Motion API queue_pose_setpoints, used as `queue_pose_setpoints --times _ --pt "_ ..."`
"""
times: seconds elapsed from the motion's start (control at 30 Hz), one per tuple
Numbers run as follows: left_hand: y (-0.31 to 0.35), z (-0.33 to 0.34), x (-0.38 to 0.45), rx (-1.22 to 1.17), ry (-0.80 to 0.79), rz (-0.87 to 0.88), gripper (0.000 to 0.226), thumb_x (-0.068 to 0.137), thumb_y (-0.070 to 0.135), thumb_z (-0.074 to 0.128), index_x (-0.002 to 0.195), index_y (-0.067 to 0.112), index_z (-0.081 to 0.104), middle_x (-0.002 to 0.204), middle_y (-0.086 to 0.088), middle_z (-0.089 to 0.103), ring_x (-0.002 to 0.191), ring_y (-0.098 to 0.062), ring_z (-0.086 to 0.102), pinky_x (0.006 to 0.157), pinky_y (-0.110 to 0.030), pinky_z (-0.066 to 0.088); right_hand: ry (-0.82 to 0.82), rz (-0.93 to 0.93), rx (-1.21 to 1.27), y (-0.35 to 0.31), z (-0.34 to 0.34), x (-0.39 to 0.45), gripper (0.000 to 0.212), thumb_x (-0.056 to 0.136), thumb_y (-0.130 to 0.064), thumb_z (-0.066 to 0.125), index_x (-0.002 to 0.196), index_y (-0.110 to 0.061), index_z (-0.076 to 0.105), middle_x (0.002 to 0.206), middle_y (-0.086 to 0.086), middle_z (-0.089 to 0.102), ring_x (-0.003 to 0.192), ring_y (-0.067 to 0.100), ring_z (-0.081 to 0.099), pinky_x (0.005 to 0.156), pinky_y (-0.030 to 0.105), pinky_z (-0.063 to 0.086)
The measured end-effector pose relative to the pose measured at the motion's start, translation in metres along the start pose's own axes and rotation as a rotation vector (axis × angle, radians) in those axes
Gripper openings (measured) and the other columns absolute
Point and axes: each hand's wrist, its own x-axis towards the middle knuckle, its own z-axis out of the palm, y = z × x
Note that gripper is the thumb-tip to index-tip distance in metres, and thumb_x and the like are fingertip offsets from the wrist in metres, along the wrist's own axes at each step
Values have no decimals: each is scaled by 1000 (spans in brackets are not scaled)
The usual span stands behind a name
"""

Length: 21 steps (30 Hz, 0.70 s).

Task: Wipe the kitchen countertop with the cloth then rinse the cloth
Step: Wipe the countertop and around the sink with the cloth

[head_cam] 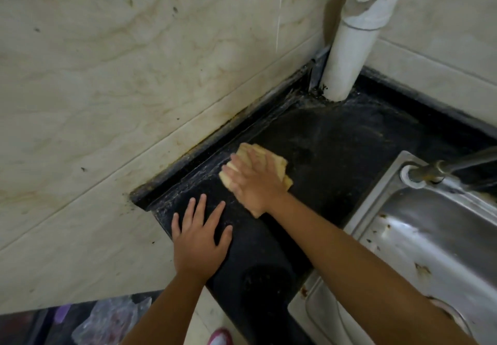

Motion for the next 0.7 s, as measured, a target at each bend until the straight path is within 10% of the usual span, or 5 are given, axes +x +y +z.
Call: queue_pose_setpoints --times 0.13,0.27,0.43,0.57,0.7 --pt "3 0 -1 83 -63 9 52 80 45 34 113 19 66 120 -19 61 111 -40 57 86 -63 38 61 -205 -32 15 30 -54 57 91 -46 8 142 -33 31 155 -3 22 143 30 14 112 47 1" --pt "7 -5 1 138 -114 34 53 79 46 34 109 18 67 117 -19 63 108 -40 58 84 -66 37 62 141 -131 99 38 -79 61 98 -43 0 128 -25 50 126 6 62 120 35 53 103 47 28" --pt "16 -10 13 192 -11 191 49 77 43 35 96 17 72 114 -17 65 105 -36 61 82 -62 39 34 735 177 197 7 -81 55 95 -49 0 148 -31 -2 157 -2 -8 144 30 -9 114 54 2" --pt "48 -6 51 128 46 280 46 79 38 35 97 17 72 114 -15 65 104 -35 63 78 -53 48 160 1043 376 212 -20 -38 52 100 -38 12 149 -26 -1 157 0 -11 142 35 -14 112 55 -6" --pt "74 -4 88 38 107 286 46 81 35 36 103 13 70 116 -17 64 107 -37 60 79 -55 48 216 932 368 197 -34 9 52 100 -33 13 149 -20 -2 157 3 -11 142 35 -14 113 52 -7"
